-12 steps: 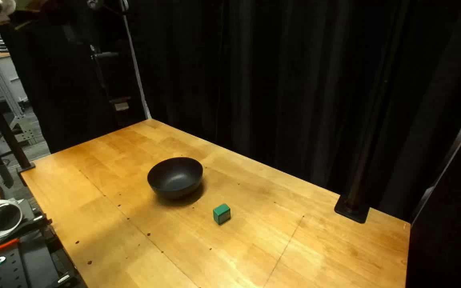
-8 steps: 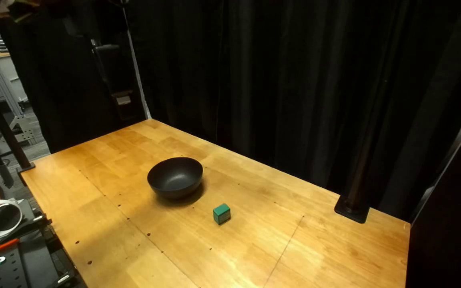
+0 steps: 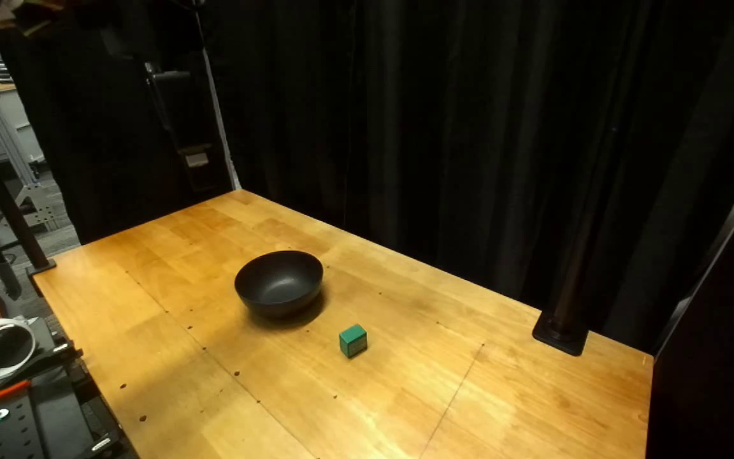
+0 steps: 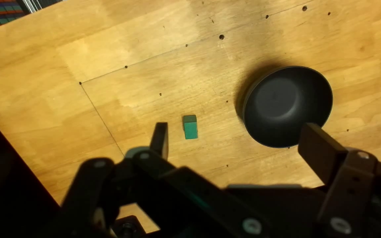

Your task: Pick up the green object from the table and put it in the bowl

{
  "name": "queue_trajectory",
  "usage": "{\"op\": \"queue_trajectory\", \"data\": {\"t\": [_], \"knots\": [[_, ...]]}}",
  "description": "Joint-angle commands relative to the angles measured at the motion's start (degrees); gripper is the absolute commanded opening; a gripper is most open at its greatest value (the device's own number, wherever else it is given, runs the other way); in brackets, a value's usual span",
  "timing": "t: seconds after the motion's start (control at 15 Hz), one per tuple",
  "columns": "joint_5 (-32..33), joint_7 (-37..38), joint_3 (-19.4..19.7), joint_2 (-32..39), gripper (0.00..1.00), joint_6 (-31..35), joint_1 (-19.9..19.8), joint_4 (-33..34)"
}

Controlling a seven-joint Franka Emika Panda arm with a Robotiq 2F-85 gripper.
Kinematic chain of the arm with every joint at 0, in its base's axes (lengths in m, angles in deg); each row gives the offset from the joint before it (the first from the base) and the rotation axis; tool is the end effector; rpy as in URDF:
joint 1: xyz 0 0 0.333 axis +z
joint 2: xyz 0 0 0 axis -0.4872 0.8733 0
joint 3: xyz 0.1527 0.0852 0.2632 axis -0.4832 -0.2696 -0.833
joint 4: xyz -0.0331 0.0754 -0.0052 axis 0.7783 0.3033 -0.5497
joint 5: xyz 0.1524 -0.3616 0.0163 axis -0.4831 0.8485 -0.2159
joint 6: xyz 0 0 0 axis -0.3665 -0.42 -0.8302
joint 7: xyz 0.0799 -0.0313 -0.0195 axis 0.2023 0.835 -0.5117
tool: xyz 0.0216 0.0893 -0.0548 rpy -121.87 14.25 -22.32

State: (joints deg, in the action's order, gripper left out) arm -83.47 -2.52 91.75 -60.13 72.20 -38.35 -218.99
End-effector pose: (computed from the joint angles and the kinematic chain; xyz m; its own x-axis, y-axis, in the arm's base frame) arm 0.3912 -0.1307 0.4735 0.9680 -0.2461 0.0482 -0.2464 -0.9692 0.0005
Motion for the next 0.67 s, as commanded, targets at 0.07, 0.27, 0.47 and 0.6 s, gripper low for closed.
{"op": "queue_trajectory", "data": {"t": [0.07,0.27,0.47,0.6], "knots": [[0.0,0.0,0.0,0.0,1.00,-0.1,-0.1,0.1],[0.0,0.0,0.0,0.0,1.00,-0.1,-0.1,0.1],[0.0,0.0,0.0,0.0,1.00,-0.1,-0.1,0.1],[0.0,0.0,0.0,0.5,1.00,-0.6,-0.1,0.1]]}}
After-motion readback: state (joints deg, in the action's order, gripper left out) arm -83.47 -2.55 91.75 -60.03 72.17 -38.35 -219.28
